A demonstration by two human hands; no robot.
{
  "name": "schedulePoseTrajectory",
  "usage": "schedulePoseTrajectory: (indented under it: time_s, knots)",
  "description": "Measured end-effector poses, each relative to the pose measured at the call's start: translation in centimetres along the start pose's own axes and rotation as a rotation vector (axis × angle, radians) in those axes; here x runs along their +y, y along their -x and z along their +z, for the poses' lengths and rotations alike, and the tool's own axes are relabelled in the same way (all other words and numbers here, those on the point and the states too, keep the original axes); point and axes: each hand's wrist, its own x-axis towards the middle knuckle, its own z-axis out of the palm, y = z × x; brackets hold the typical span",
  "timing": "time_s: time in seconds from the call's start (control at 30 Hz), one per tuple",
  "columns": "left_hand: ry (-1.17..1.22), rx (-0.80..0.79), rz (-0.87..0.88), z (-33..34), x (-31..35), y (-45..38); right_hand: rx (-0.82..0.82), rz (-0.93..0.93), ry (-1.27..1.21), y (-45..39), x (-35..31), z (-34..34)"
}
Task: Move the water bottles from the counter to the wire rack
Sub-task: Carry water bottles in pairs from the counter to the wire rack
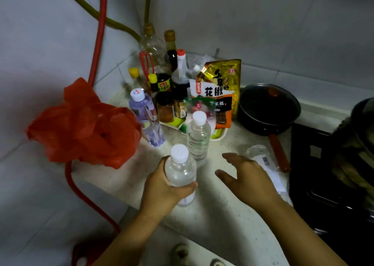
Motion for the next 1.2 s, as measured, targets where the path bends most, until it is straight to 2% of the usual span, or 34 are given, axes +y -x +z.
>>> schedulePoseTrajectory:
  time_s: [0.17,0.3,0.47,0.63,0.83,1.0,1.2]
  knots:
    - [-0.016,0.072,-0.003,-3.7,-0.5,-2.2,0.100,0.015,-0.185,-5.7,-2.5,2.0]
    - [0.008,0.067,-0.015,-5.2,-1.2,-2.5,0.148,0.068,-0.343,-8.4,-3.8,4.4]
    - [0.045,-0.009,-0.037,-6.3,-1.9,-2.9,0.264,0.109,-0.493,-9.2,-4.6,5.6]
    - [0.061,-0.090,0.010,-6.5,-2.0,-3.6,0.306,0.149,-0.514,-8.0,-4.9,5.3]
    - [0.022,-0.289,0.111,-5.0,-0.4,-4.0,0.325,0.289,-0.475,-1.6,-4.0,3.8]
    - [-0.083,-0.486,0.240,-1.2,1.4,-2.1,0.447,0.430,-0.477,7.0,-2.2,1.9]
    - [-0.103,-0.685,0.329,4.7,4.6,4.4,0.613,0.593,-0.482,19.3,0.7,0.3]
